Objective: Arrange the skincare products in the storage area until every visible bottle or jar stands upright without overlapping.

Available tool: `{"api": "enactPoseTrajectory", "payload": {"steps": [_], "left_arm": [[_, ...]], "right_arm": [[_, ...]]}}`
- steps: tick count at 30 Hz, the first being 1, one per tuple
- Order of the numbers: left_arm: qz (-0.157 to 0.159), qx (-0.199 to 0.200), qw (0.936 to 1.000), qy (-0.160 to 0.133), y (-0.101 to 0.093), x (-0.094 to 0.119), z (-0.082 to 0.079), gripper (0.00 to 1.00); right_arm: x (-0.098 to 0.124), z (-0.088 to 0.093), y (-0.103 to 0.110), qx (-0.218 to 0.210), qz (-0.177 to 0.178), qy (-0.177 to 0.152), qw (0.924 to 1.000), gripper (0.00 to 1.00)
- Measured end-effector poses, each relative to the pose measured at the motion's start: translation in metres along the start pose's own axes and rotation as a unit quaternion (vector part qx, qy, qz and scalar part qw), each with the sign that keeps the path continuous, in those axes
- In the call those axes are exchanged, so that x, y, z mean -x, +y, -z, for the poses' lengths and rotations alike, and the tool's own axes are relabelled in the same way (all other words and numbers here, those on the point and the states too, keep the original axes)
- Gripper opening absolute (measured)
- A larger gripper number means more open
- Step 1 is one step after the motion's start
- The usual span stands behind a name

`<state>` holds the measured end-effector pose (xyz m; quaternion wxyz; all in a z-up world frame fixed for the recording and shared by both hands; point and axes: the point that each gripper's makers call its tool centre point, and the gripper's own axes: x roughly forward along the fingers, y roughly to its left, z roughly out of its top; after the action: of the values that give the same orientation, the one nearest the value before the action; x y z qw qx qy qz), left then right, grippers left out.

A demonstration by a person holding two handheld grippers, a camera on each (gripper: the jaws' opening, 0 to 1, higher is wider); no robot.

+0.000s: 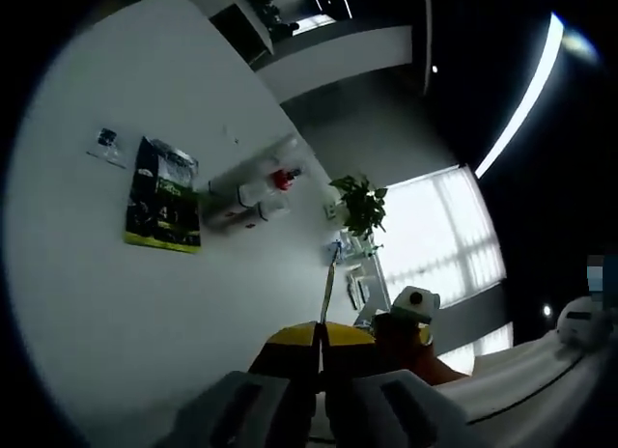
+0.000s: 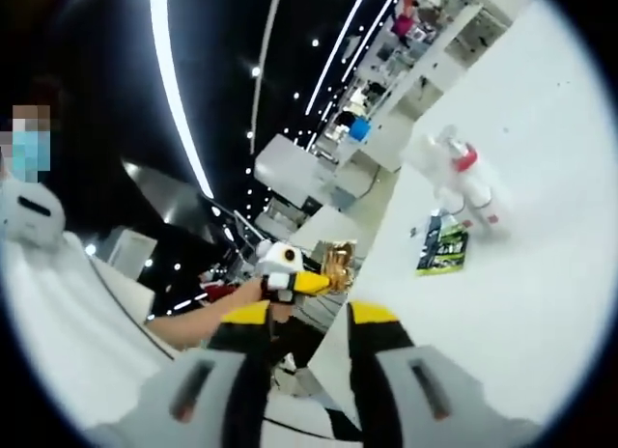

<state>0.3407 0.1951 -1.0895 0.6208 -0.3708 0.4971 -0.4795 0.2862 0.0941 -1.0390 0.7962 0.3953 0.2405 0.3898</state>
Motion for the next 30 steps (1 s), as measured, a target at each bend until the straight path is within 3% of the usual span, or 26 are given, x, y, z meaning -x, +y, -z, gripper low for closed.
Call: {"api": "enactPoseTrajectory", "payload": {"steps": [8,12,21,30], "left_arm": [[-0.037,0.027,0.9988,-0.016,0.044,0.014,-0.032,0.00],[-0.050,0.042,0.9975,-0.026,0.062,0.018,-0.047,0.00],[-0.081,0.070,0.9935,-0.040,0.103,0.023,-0.078,0.00],[-0.122,0.095,0.9873,-0.040,0.142,0.024,-0.093,0.00]], "right_arm": [[0.000,0.011,-0.008,0.040,0.047,0.021,0.9979,0.49],[-0.001,0.015,-0.012,0.042,0.063,0.025,0.9968,0.54],[-0.001,0.013,-0.021,0.031,0.088,0.014,0.9955,0.53],[-0.003,0.016,-0.031,0.012,0.109,0.010,0.9939,0.51]]}}
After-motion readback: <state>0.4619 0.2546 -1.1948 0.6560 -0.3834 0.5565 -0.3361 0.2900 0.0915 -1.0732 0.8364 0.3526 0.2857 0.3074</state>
